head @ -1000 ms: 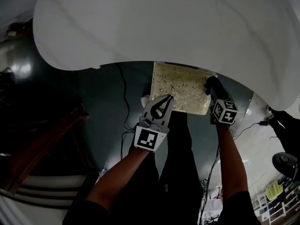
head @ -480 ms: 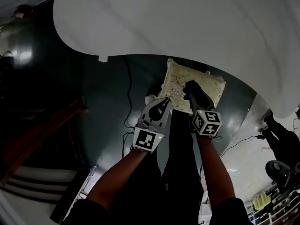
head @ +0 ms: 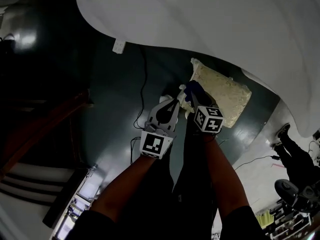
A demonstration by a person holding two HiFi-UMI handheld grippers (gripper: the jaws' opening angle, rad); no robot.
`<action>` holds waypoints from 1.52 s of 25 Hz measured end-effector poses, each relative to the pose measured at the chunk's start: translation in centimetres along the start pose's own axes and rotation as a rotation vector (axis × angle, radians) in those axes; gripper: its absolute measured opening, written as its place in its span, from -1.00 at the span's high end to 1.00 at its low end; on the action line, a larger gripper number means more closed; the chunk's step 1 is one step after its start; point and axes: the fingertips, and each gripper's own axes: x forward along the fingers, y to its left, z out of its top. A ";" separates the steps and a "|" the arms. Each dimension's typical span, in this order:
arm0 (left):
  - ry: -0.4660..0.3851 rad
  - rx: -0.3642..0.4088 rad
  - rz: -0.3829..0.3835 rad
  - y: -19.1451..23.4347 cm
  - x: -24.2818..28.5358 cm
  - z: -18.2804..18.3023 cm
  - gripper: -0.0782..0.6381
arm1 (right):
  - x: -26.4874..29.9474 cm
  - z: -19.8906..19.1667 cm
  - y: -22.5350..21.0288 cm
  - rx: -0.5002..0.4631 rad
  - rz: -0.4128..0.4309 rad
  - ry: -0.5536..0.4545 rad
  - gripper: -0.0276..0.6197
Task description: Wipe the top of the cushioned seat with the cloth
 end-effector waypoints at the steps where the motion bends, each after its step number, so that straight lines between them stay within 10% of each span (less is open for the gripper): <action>1: -0.006 -0.010 0.003 0.4 -0.2 -0.2 0.72 | 0.6 -0.4 0.2 -0.004 -0.005 0.010 0.43; 38: 0.038 0.008 -0.162 -4.8 2.1 -1.2 0.72 | 1.6 -5.9 -10.4 0.023 -0.179 0.131 0.42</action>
